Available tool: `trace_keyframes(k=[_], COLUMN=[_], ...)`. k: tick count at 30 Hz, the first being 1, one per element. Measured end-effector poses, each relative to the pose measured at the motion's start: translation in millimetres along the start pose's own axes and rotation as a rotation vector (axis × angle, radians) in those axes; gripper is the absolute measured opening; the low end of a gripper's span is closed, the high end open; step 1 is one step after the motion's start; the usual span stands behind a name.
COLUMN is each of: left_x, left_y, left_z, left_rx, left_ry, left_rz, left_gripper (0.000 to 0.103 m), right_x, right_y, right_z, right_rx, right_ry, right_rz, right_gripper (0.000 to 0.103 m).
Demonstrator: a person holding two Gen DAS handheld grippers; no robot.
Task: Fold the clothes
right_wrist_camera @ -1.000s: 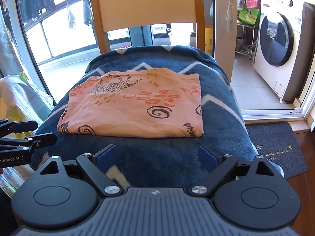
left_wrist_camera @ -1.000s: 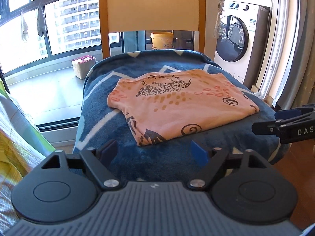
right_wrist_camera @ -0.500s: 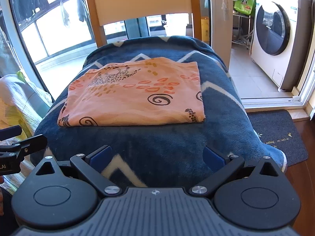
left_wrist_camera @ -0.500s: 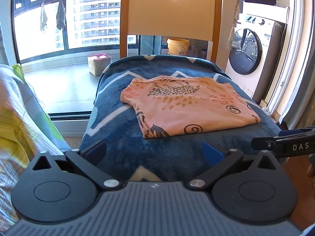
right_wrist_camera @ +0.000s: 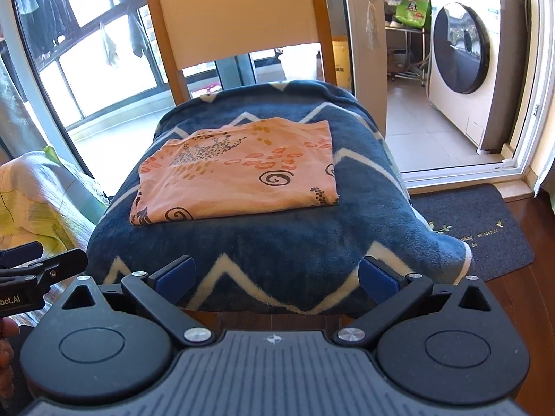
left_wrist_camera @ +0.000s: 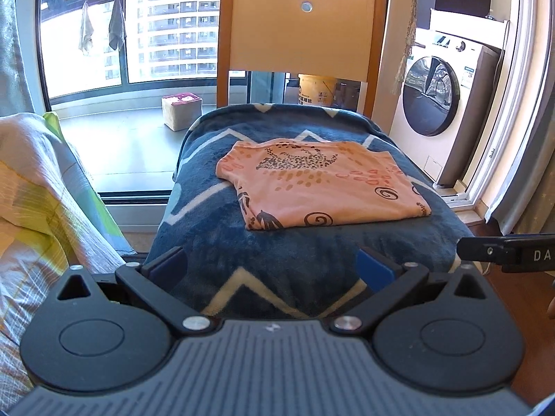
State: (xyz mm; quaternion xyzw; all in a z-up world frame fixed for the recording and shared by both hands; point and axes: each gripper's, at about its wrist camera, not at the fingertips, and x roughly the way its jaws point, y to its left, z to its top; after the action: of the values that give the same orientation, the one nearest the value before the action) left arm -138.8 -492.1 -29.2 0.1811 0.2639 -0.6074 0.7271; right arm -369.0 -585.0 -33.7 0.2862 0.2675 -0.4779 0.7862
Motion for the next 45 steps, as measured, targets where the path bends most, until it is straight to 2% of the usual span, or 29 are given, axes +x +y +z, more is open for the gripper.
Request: trace_keyframes(k=[13, 20, 26, 31, 45], left_x=[-15.5, -25.0, -31.6, -35.4, -29.9], left_y=[-4.0, -6.4, -9.7, -12.9, -16.6], left_z=[-13.8, -10.8, -7.8, -7.0, -12.3], left_rx=[-0.002, -0.019, -0.015, -0.001, 0.014], left_ry=[0.045, 0.035, 0.025, 0.016, 0.041], left_rz=[0.078, 0.064, 0.080, 0.093, 0.103], left_gripper=[0.102, 0.102, 0.102, 0.102, 0.102], right_x=[-31.9, -46.0, -57.1, -65.6, -59.8], right_y=[6.4, 11.8, 11.2, 14.6, 16.8], right_z=[-12.6, -16.0, -17.9, -16.0, -19.0], right_rx=[-0.027, -0.044, -0.038, -0.060, -0.073], right_ry=[-0.015, -0.031, -0.034, -0.070, -0.054], right_rz=[-0.007, -0.008, -0.005, -0.027, -0.023], right_gripper=[0.103, 0.103, 0.103, 0.103, 0.103])
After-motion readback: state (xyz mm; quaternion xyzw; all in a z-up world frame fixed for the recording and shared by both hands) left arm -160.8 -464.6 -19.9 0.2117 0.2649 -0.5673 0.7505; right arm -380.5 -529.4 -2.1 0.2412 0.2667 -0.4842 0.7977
